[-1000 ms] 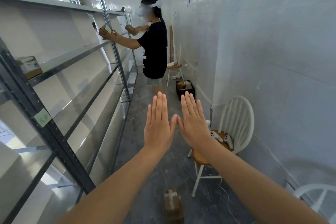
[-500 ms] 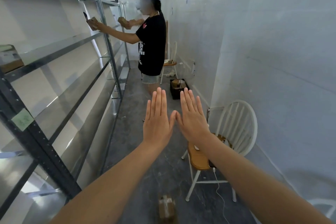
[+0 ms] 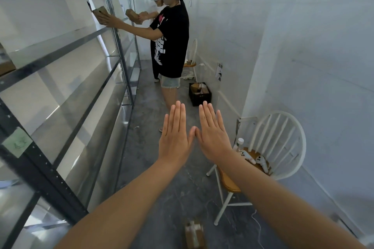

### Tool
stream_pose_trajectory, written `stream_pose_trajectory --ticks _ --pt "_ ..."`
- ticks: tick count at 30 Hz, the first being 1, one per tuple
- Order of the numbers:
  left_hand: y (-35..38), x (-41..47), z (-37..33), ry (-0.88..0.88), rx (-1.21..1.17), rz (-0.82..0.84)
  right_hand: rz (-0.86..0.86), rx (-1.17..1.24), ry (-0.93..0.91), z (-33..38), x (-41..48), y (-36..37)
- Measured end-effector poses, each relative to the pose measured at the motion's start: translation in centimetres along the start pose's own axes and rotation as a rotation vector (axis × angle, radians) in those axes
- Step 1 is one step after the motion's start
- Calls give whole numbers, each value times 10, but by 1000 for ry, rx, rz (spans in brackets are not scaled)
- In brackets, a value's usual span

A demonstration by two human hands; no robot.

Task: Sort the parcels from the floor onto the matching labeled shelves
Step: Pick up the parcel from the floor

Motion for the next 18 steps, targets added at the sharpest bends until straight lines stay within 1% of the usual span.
stream_pose_trajectory --ticks 7,13,18 --pt "5 17 29 27 7 20 14 -3 32 13 24 18" --pt "20 33 37 64 73 44 81 -10 37 4 34 33" --pt "42 42 36 53 68 60 86 0 24 -10 42 52"
Point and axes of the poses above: each hand's wrist, its own x-axis towards the middle knuckle, its own y-axis out of the palm, z = x × y, the point moved 5 cm from there along x, towards the middle knuckle, and after that the axes turned 15 degrees about -x, right-handed, at the moved point
